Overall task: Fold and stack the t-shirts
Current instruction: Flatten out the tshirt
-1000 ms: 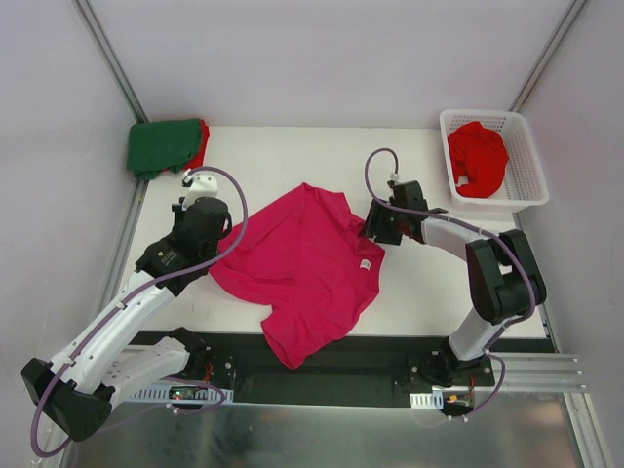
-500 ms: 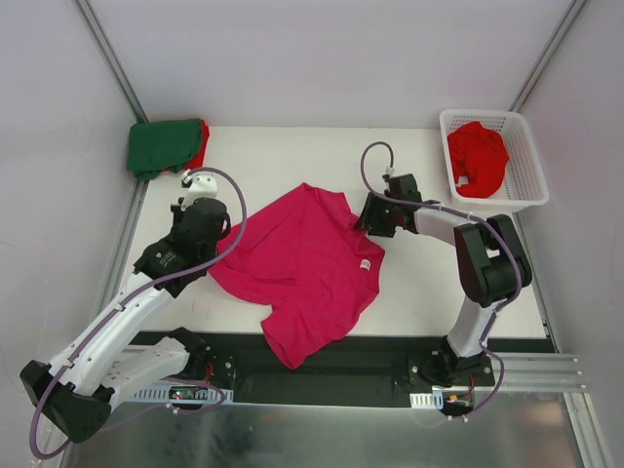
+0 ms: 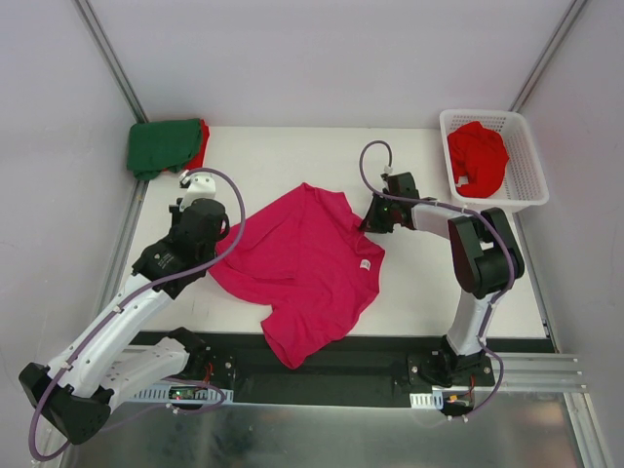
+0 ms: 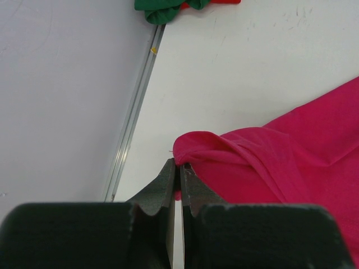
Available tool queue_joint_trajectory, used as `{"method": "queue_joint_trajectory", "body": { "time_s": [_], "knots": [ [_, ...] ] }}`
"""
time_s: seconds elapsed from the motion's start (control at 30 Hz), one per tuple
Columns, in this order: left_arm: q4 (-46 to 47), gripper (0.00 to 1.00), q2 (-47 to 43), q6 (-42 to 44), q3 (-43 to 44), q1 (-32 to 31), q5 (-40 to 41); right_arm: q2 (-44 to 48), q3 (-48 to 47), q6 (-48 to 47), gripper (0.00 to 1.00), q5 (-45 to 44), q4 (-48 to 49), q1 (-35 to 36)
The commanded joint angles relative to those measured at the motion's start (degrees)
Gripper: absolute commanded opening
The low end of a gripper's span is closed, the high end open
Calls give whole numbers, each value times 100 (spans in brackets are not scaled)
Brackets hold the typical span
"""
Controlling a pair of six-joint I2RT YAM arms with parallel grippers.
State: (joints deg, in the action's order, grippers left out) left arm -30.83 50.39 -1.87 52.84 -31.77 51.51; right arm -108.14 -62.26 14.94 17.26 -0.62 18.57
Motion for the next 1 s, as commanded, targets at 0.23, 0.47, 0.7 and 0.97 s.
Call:
{"method": "queue_joint_trajectory", "body": {
  "time_s": [0.23,0.47,0.7,0.97],
  "knots": [
    [-99,76,-126,134,51,74,430,205,38,-140,1,-20,36,-29],
    [-99,99,-55,258,393,74,195,249,74,-158,1,15,18,-20],
    [-81,99,67,-1094,448,-91,-2222,267,126,-158,1,-3,27,-29],
    [681,99,1068,-2256,-115,-1349,-2487,355,47,-202,1,-3,-87,-20]
  ]
}}
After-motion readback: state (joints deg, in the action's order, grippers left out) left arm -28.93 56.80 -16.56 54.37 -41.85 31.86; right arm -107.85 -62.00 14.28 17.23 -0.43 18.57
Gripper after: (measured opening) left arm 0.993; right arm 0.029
